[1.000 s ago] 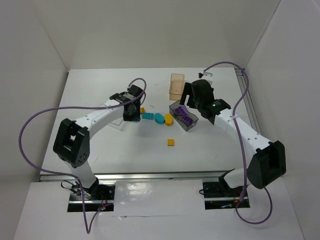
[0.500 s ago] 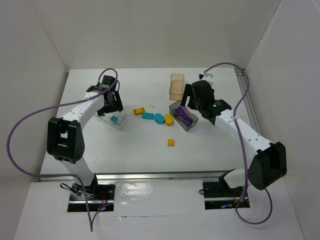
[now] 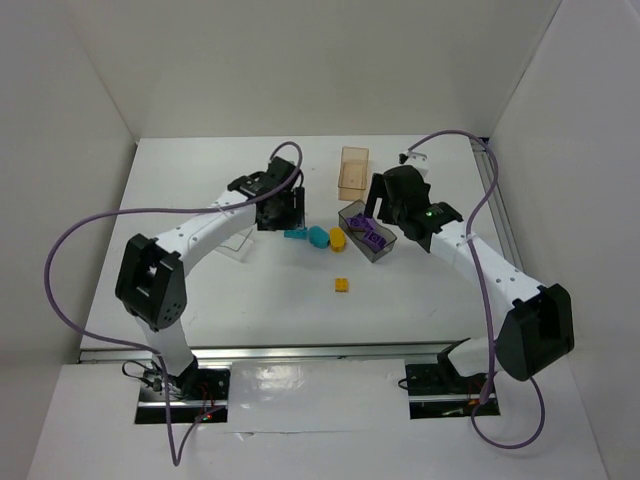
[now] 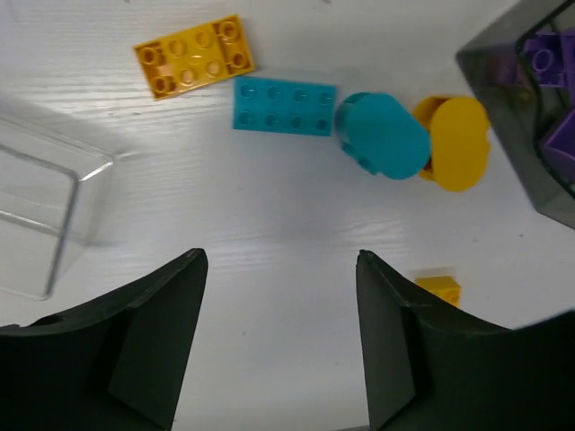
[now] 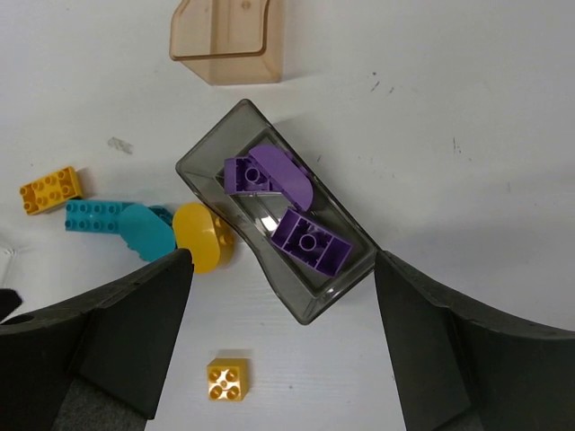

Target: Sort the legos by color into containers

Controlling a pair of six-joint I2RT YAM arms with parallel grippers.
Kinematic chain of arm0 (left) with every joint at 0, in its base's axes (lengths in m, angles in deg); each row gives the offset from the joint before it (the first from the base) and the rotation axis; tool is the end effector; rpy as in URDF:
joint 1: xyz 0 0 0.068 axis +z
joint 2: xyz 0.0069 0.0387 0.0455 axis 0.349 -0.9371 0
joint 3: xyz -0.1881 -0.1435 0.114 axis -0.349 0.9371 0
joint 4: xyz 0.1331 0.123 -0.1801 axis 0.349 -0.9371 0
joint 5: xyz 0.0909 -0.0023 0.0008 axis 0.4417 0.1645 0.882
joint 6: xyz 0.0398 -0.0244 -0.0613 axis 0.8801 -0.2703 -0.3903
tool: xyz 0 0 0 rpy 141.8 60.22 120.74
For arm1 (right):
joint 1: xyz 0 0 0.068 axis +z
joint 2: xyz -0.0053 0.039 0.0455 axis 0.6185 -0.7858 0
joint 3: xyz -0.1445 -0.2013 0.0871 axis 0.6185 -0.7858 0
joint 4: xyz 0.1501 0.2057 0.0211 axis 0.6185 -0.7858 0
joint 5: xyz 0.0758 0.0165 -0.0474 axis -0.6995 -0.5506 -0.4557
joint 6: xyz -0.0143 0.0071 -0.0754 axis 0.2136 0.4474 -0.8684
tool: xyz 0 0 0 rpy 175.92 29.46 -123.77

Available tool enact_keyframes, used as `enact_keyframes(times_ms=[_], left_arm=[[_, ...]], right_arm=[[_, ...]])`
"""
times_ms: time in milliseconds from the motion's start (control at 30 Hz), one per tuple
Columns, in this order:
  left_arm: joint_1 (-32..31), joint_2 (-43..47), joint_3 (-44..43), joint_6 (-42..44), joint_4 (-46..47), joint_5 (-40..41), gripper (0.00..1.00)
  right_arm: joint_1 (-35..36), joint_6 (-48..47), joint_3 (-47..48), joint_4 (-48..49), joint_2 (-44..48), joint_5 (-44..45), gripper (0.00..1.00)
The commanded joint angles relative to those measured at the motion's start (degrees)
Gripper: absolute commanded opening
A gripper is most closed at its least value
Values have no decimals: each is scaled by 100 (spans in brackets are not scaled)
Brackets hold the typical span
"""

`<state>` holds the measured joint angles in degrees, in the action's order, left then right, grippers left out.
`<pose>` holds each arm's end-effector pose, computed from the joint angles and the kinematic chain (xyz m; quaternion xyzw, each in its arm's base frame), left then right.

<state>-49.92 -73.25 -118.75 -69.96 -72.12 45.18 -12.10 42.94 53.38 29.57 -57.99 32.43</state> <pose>0.3454 -0.1809 0.2435 -0.0649 0.9468 -0.0797 0.3049 0.2978 0.1213 0.2795 0.0815 0.8847 0.0551 0.4557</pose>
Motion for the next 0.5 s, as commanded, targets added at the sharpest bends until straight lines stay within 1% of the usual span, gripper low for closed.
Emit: enact_keyframes(times_ms=[0,33,100,167,300,467], left_arm=[[-135,-503,-261,-398,-74,24,77],[-135,-618,-339,-399,-75,25,84],[-196,-882,-392,-469,-135,112,90],[-249,-1022,-393,-469,-136,165,94],[-250,-1365,-454,-469,-136,279,94],[-250,-1804,-788,-417,-136,332,94]], right_arm=[[-88,-73,-90,-67,259,117,89],[-88,-73,-142,-67,319,117,89],[-88,-73,-143,-67,320,117,89],[-150,-73,-195,-67,320,65,89],[-150,-73,-196,-67,320,12,89],[-203,-73,-196,-67,320,12,89]])
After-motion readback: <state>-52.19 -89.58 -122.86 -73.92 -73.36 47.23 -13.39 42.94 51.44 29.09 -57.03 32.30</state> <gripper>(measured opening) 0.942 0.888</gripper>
